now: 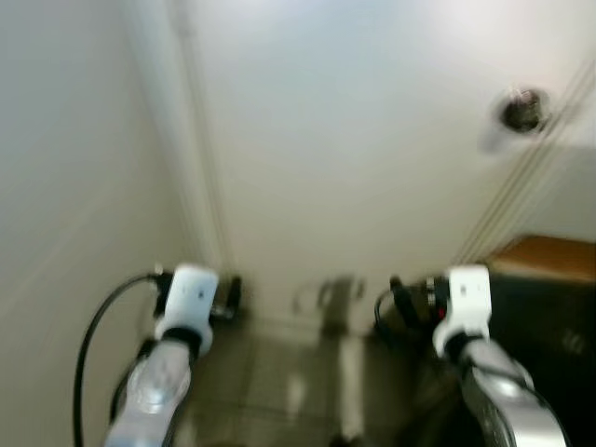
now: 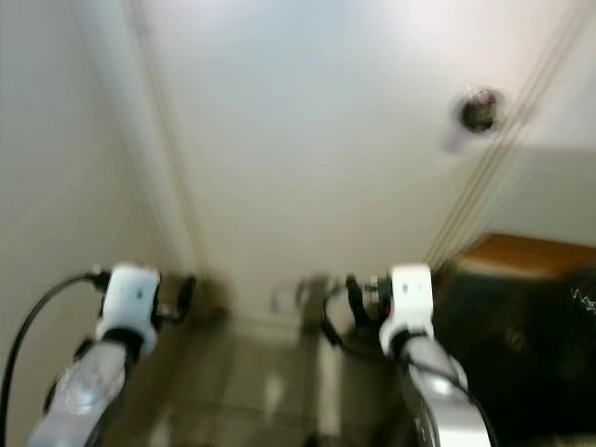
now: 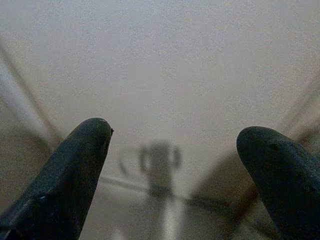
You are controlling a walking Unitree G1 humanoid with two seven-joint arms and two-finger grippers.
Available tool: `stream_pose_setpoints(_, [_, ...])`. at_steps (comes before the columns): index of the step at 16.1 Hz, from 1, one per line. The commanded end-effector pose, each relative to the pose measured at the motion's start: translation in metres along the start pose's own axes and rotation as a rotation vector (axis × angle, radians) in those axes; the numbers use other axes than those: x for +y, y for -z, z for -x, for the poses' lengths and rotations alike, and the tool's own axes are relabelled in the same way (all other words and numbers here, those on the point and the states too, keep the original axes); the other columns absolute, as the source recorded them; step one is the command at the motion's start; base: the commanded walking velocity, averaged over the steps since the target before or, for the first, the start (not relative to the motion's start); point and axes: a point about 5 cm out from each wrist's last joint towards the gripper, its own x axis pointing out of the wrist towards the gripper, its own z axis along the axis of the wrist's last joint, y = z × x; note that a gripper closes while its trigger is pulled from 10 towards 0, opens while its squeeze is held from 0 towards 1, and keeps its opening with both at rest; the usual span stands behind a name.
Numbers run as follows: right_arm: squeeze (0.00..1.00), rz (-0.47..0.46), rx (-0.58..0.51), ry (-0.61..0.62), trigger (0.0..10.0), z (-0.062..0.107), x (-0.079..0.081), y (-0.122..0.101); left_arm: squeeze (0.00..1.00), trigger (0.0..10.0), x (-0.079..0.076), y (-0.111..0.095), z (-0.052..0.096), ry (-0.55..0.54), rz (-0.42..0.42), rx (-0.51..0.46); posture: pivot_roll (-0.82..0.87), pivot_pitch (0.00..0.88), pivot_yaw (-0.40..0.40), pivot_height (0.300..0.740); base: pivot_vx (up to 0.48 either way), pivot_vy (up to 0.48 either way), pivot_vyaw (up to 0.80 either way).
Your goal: Clothes washing
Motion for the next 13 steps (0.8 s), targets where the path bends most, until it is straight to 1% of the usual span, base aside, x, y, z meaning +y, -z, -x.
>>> stream_pose_setpoints(1, [0.0, 0.004, -0.005, 0.003, 10.0, -0.002, -0.002, -0.006, 0.0, 10.0, -0.003, -0.001, 0.002, -0.003, 0.002, 0.009, -0.02, 0.0, -0.031, 0.719, 0.0, 0.48, -0.8])
stream_pose_setpoints(3, [0.0, 0.012, 0.01, 0.003, 10.0, -0.004, -0.002, -0.007, 0.0, 10.0, -0.004, -0.003, 0.0, -0.005, 0.013, 0.016, -0.01, 0.0, -0.034, 0.719, 0.0, 0.48, -0.69])
stream_pose_setpoints(4, [0.0, 0.015, 0.021, -0.001, 10.0, -0.005, -0.001, -0.008, 0.0, 10.0, -0.004, -0.004, 0.0, 0.003, 0.043, 0.021, -0.01, 0.0, -0.033, 0.719, 0.0, 0.0, 0.0])
stream_pose_setpoints(5, [0.0, 0.03, 0.048, -0.008, 10.0, -0.007, 0.001, -0.007, 0.0, 10.0, -0.005, -0.005, 0.0, 0.012, 0.054, 0.022, -0.01, 0.0, -0.03, 0.719, 0.0, 0.0, 0.0])
stream_pose_setpoints(6, [0.0, 0.026, 0.044, -0.037, 10.0, -0.008, 0.004, -0.01, 0.0, 10.0, -0.005, -0.005, 0.0, 0.017, 0.063, 0.028, -0.01, 0.0, -0.03, 0.719, 0.0, 0.0, 0.0])
stream_pose_setpoints(7, [0.0, 0.016, 0.038, -0.034, 10.0, -0.008, 0.005, -0.012, 0.0, 10.0, -0.004, -0.005, -0.001, 0.01, 0.042, 0.034, -0.01, 0.0, -0.031, 0.719, 0.0, 0.0, 0.0])
stream_pose_setpoints(8, [0.0, 0.008, 0.035, -0.021, 10.0, -0.008, 0.003, -0.012, 0.0, 10.0, -0.003, -0.006, -0.001, 0.008, 0.04, 0.034, -0.01, 0.0, -0.03, 0.719, 0.0, 0.0, 0.0])
stream_pose_setpoints(9, [0.0, -0.004, 0.045, 0.016, 10.0, -0.009, -0.003, -0.006, 0.0, 10.0, -0.002, -0.009, -0.005, 0.011, -0.013, 0.022, -0.01, 0.0, -0.02, 0.719, 0.0, 0.0, 0.0])
stream_pose_setpoints(10, [0.0, -0.031, 0.062, 0.047, 10.0, -0.008, -0.007, -0.001, 0.0, 10.0, -0.002, -0.011, -0.008, 0.021, -0.037, 0.01, -0.01, 0.0, -0.006, 0.719, 0.0, 0.0, 0.0])
stream_pose_setpoints(11, [0.0, -0.055, 0.056, 0.09, 10.0, -0.007, -0.01, 0.001, 0.0, 10.0, 0.001, -0.012, -0.014, -0.003, -0.03, -0.003, -0.01, 0.0, 0.023, 0.719, 0.0, 0.0, 0.0])
stream_pose_setpoints(12, [0.0, -0.075, 0.053, 0.122, 10.0, -0.004, -0.011, 0.003, 0.0, 10.0, 0.004, -0.012, -0.018, -0.012, -0.023, -0.011, -0.02, 0.0, 0.034, 0.719, 0.0, 0.0, 0.0])
stream_pose_setpoints(13, [0.0, -0.075, 0.058, 0.126, 10.0, -0.001, -0.008, 0.005, 0.0, 10.0, 0.004, -0.011, -0.02, 0.029, -0.002, 0.0, -0.03, 0.0, 0.038, 0.719, 0.0, 0.0, 0.0])
